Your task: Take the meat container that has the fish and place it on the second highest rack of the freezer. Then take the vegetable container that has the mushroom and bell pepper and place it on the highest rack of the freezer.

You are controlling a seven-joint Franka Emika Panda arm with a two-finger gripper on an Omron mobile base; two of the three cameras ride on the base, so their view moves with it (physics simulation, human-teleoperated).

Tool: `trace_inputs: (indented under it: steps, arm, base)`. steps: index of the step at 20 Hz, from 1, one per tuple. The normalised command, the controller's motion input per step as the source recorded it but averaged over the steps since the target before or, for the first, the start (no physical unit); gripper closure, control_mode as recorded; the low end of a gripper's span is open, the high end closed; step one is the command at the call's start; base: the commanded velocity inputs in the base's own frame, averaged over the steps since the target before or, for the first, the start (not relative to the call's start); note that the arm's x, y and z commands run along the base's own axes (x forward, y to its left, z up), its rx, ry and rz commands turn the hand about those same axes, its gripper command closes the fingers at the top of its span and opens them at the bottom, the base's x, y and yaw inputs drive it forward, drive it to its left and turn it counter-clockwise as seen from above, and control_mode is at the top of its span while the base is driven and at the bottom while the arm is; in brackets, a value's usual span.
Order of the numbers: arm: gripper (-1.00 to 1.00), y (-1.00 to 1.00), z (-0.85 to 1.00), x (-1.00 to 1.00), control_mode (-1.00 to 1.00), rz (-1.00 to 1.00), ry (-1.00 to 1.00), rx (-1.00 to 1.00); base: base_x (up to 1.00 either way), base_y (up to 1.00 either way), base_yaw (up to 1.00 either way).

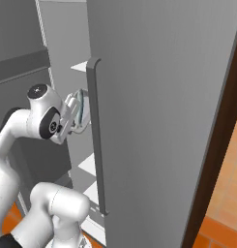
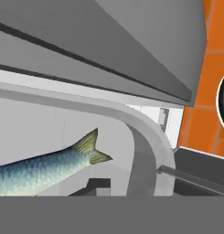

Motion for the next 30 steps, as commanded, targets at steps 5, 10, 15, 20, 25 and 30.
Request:
trace_inputs:
  steps: [5,10,15,20,25,30]
  arm:
    - [1.00,-0.04,-0.16,0.17,-1.00,0.00,0.01,0.00]
    - [1.00,0.00,0.00,0.00,-1.00,0.01,0.00,0.00]
    - [1.00,0.00,0.00,0.00,-1.00,0.15,0.00,0.00]
    - [1.00,0.05,0.00,0.00,-1.00,0.18,0.00,0.00]
    - [1.00,0.20,0.00,-0.21,-1.00,0.00,0.00,-0.03]
    - [1.00,-0.08,0.01,0.36,-1.00,0.00,0.00,0.00]
  base:
    - [0.00,0.00,0.00]
    - [0.00,0.00,0.00]
    - [0.00,0.00,0.00]
    - [0.00,0.00,0.00]
    - [0.00,0.00,0.00]
    - [0.00,0.00,0.00]
